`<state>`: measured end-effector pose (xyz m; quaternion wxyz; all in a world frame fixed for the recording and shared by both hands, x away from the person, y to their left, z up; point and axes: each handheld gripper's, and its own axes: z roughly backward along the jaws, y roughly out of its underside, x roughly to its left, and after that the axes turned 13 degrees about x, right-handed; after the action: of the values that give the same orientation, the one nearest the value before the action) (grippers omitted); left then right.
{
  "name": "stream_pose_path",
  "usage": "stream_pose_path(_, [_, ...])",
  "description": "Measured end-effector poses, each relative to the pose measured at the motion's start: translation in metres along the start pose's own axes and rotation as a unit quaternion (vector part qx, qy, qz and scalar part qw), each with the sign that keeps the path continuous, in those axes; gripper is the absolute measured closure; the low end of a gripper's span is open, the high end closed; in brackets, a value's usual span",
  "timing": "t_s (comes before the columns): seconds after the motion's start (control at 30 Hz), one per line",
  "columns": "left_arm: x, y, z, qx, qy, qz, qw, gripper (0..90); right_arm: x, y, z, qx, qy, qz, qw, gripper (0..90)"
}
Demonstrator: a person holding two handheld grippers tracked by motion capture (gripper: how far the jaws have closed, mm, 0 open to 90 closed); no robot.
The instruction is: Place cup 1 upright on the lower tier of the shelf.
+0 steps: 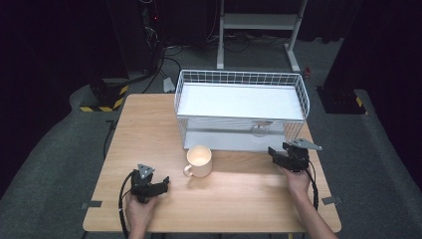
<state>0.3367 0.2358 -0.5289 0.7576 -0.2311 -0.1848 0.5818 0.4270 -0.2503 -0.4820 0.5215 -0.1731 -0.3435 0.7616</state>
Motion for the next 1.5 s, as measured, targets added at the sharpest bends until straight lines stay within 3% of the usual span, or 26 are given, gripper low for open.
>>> stream_pose_path(1.5, [0.0, 0.0, 0.0, 0.0, 0.0, 0.0, 1.0, 17.2, 0.003, 0.033, 0.022, -0.014, -0.018, -0.005, 0.9997, 33.5])
